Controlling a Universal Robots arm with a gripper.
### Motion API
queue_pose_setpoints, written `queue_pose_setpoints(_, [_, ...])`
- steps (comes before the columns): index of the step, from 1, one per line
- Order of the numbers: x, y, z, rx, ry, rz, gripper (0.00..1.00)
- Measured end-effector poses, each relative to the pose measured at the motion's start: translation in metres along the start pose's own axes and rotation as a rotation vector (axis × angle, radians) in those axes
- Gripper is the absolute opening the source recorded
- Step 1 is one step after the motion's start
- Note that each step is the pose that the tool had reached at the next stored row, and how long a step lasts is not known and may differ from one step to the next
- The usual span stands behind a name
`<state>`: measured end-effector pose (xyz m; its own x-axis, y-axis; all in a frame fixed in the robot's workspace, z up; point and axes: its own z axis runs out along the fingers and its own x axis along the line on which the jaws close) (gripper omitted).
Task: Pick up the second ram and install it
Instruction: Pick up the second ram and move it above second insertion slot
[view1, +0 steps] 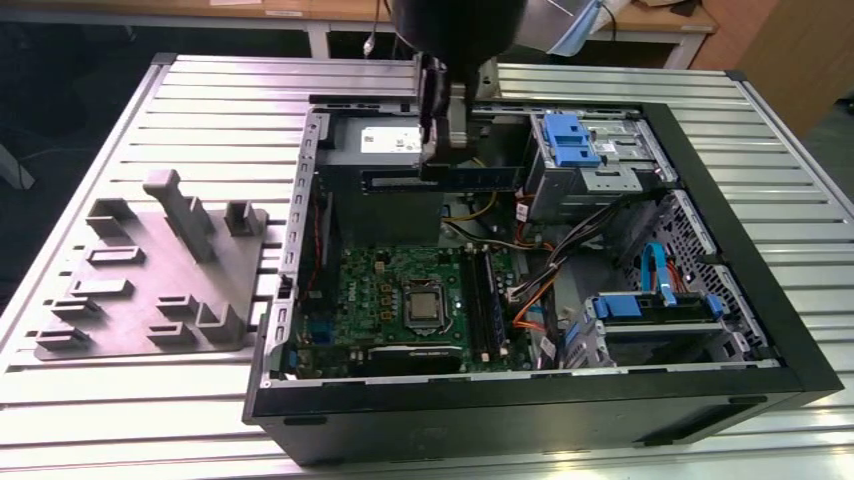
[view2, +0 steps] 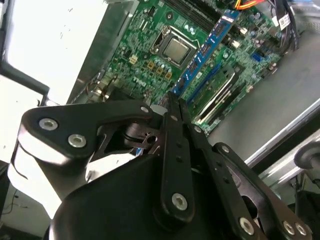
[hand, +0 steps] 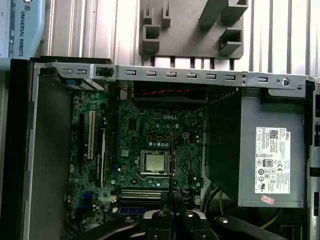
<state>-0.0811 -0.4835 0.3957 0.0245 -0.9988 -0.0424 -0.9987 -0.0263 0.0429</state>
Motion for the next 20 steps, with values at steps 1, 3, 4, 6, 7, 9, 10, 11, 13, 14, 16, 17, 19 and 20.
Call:
queue_pose_setpoints(1, [0.0001,-0.0012,0.0017,0.0000,0.0000,0.000,0.12])
queue_pose_setpoints(3, [0.0001,-0.0015,0.0026,-0.0001,0.0001,0.000,0.12])
queue_pose_setpoints(4, [0.0001,-0.0015,0.0026,-0.0002,0.0003,0.000,0.12])
queue_pose_setpoints(6, [0.0001,-0.0016,0.0028,-0.0002,0.0003,0.000,0.12])
queue_pose_setpoints(7, [0.0002,-0.0016,0.0037,0.0000,-0.0001,0.000,0.12])
queue_pose_setpoints(9, [0.0005,-0.0016,0.0059,0.0000,0.0001,0.000,0.12])
queue_pose_setpoints(10, [0.0007,-0.0014,0.0073,-0.0001,0.0003,0.000,0.12])
queue_pose_setpoints(11, [0.0010,-0.0011,0.0090,-0.0001,0.0003,0.000,0.12])
queue_pose_setpoints(13, [0.0016,-0.0002,0.0127,0.0000,0.0003,0.001,0.12])
queue_pose_setpoints(14, [0.0020,0.0000,0.0145,0.0000,0.0003,0.001,0.12])
queue_pose_setpoints(16, [0.0030,0.0003,0.0180,0.0000,0.0003,0.001,0.12])
queue_pose_setpoints(17, [0.0037,0.0005,0.0198,0.0000,0.0003,0.001,0.12])
queue_pose_setpoints(19, [0.0049,0.0008,0.0235,0.0000,0.0003,0.001,0.12])
queue_pose_setpoints(20, [0.0055,0.0010,0.0253,0.0000,0.0003,0.002,0.12])
